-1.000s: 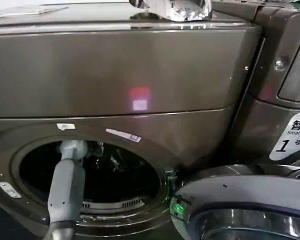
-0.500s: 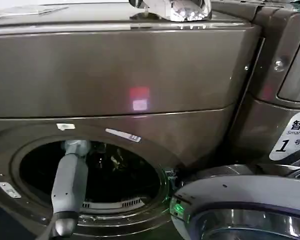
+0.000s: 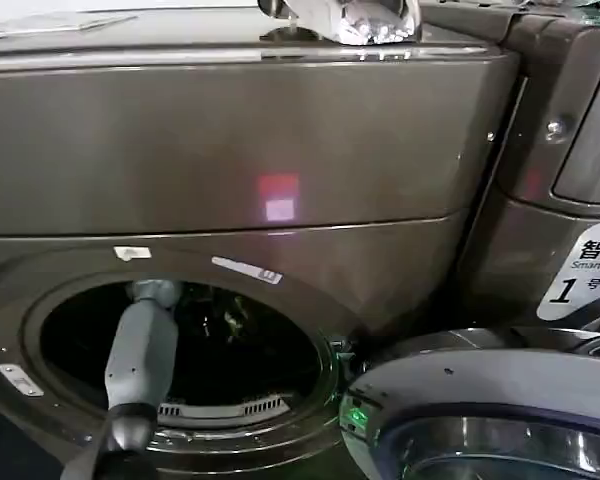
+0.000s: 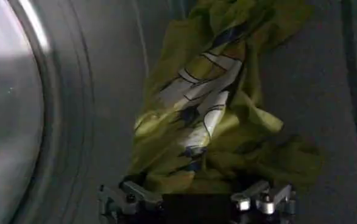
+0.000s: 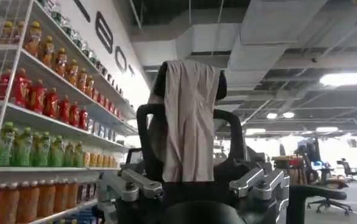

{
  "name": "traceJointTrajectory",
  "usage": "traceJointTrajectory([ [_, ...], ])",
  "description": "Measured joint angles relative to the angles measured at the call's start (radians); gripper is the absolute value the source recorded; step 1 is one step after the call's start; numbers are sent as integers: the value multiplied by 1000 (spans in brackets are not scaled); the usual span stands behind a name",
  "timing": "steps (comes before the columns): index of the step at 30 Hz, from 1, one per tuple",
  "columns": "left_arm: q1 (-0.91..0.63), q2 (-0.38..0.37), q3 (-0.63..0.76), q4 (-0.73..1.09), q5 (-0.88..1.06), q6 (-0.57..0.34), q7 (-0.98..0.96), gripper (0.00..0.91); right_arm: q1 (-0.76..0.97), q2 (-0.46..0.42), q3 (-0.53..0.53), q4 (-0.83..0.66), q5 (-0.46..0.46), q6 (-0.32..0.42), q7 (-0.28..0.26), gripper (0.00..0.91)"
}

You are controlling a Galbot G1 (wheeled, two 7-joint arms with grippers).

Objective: Grasp the clothes from the dryer.

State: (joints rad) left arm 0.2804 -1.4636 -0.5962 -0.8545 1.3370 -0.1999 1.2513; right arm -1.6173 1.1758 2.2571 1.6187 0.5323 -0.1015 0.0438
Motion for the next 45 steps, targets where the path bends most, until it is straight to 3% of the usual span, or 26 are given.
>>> traceJointTrajectory([
  [24,19,-5,1,-35,-27,3,-19,0,3,5,-24,10,-30,3,-29,907],
  [32,33,-14,4,-60,-149,50,-191,0,11,1,-29,26,-52,-22,-21,907],
  [45,106,-46,26,-133,-595,201,-654,0,15,-6,-47,24,-61,19,-26,907],
])
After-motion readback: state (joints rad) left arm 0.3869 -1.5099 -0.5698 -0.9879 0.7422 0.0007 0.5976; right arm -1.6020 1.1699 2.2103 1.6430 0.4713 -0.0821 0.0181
